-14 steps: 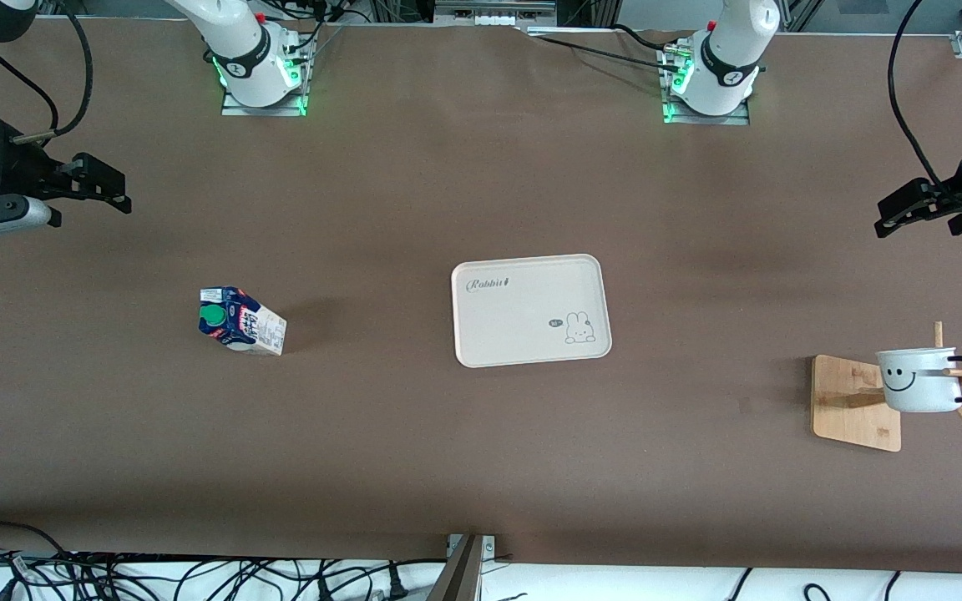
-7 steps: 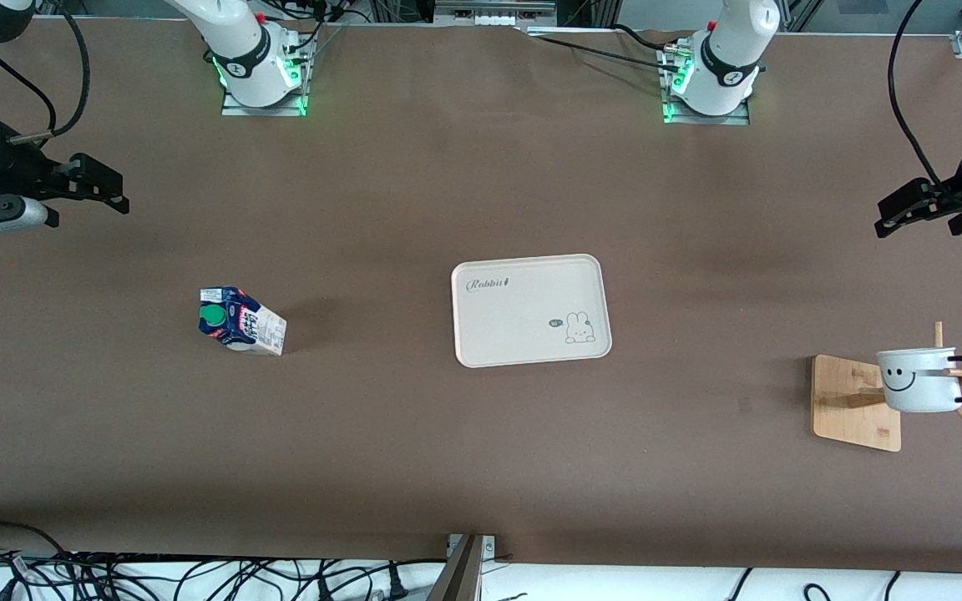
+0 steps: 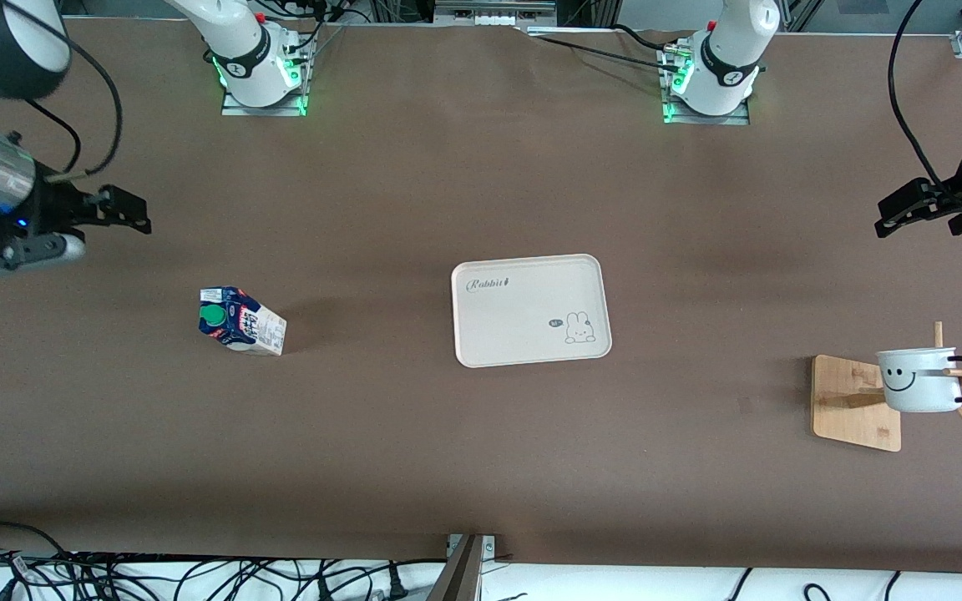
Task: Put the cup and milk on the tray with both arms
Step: 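Reach the right gripper down to the blue milk carton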
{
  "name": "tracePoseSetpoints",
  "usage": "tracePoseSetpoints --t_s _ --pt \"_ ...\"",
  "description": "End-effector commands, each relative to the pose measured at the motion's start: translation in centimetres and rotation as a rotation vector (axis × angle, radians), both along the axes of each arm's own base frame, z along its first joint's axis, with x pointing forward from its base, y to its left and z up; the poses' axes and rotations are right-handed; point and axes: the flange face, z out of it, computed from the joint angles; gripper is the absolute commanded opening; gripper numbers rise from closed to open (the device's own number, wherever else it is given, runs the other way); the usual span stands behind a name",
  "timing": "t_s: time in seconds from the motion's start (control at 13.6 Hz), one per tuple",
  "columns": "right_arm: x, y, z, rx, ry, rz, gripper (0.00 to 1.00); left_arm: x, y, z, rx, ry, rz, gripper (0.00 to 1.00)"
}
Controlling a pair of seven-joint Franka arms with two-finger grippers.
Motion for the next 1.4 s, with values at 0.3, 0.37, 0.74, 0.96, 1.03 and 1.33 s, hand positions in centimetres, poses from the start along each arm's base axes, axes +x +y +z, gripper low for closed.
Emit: tracePoseSetpoints --t_s 0.3,0.37,0.74,0.96,1.03,1.33 --pt "3.0 1.9 -5.1 -0.002 -0.010 0.004 1.00 0.2 0.1 0.7 0.004 0.005 -0.011 1.00" --pt "3.7 3.9 -6.8 -0.014 -0.015 -0.014 1.00 0.2 0.1 0.7 0.004 0.005 -0.011 1.00" --pt "6.1 7.7 -14.6 -0.044 -0.047 -0.055 1.00 0.2 0.1 0.7 0.004 0.005 -0.011 1.00" --pt "6.1 7.5 -16.2 -0.023 -0.024 -0.075 1.00 0.2 0.1 0.7 0.004 0.005 -0.011 1.00" --pt "6.1 7.1 -16.5 -0.025 -0.018 -0.080 1.00 0.2 0.1 0.7 0.004 0.005 -0.012 1.00" --pt "6.3 4.3 -16.6 -0.005 -0.002 -0.129 1.00 0.1 0.1 0.7 0.004 0.006 -0.011 1.00"
